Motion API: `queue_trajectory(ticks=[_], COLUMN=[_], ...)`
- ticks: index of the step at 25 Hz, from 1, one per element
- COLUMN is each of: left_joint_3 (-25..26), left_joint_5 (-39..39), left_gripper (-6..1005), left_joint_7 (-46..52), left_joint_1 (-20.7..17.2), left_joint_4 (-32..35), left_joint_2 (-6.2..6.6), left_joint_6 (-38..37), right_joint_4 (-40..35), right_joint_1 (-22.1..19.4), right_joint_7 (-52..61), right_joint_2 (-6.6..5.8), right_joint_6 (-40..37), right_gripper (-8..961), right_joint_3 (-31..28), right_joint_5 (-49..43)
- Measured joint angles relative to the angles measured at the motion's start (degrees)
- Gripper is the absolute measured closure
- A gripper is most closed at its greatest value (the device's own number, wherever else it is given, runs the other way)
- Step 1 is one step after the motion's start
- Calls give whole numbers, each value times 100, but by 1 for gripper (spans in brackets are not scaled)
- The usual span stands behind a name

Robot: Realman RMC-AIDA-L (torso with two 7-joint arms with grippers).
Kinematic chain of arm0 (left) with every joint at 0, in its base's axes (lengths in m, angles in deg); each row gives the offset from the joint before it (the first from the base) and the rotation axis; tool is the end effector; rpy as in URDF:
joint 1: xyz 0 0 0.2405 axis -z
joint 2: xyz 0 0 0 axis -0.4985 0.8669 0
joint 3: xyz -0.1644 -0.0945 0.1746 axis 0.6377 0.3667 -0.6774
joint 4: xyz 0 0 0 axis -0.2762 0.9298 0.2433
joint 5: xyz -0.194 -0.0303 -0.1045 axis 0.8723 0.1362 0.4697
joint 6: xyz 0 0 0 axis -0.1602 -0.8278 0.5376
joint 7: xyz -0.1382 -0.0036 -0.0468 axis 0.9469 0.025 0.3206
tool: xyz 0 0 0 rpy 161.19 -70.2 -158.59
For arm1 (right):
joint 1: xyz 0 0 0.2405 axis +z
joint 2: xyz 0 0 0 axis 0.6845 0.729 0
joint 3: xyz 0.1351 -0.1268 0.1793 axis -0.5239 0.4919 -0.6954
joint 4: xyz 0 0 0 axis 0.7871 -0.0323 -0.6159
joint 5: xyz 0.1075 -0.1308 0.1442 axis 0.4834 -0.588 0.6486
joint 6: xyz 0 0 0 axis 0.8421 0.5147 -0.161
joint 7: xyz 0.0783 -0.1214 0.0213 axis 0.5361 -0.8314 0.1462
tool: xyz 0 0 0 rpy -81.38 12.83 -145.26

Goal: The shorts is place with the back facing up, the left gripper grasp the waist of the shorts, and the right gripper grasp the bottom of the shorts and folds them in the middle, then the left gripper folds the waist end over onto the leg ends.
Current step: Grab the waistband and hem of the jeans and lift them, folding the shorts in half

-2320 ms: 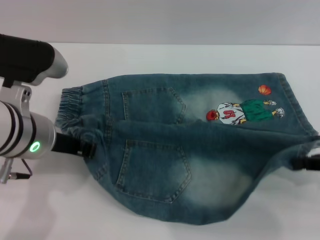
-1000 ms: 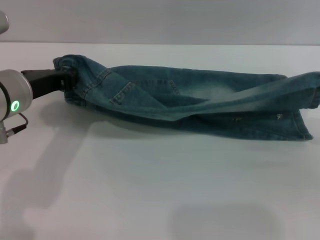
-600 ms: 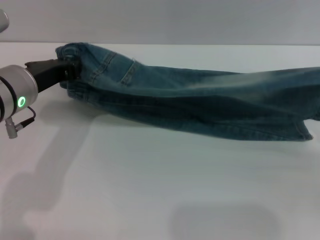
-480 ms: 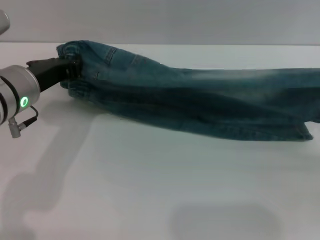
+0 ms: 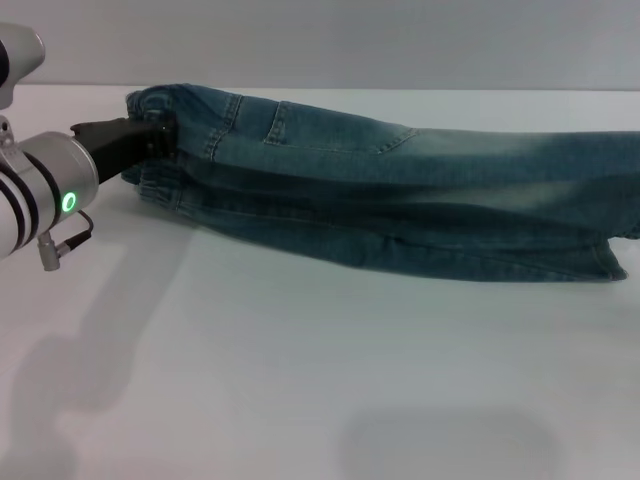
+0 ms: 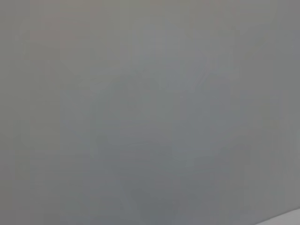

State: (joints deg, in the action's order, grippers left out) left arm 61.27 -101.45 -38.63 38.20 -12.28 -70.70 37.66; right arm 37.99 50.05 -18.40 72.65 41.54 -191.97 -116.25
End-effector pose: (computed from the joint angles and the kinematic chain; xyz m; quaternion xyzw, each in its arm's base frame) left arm -0.2119 0.3732 0.0050 -0.7587 -0.4220 -0.1683 0.4669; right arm 0.3566 0.2912 0.0797 -0.7056 0.4367 0.4300 0.3558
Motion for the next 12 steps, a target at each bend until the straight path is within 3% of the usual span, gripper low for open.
queue_trajectory(ticks=[12], left_joint_3=[0], left_joint_5=[26], left_gripper=[809], left_joint_7=[-22], left_joint_1=[185], left_joint_4=[461], left_joint_2=[3], left_joint_6=[-583], right_joint_4=[-319], right_joint_1=[256], right_joint_7=[-304], right_joint_2=[7], right_joint_6=[-283], right_gripper=[856], right_joint_3=[-292], right_joint_5=[2])
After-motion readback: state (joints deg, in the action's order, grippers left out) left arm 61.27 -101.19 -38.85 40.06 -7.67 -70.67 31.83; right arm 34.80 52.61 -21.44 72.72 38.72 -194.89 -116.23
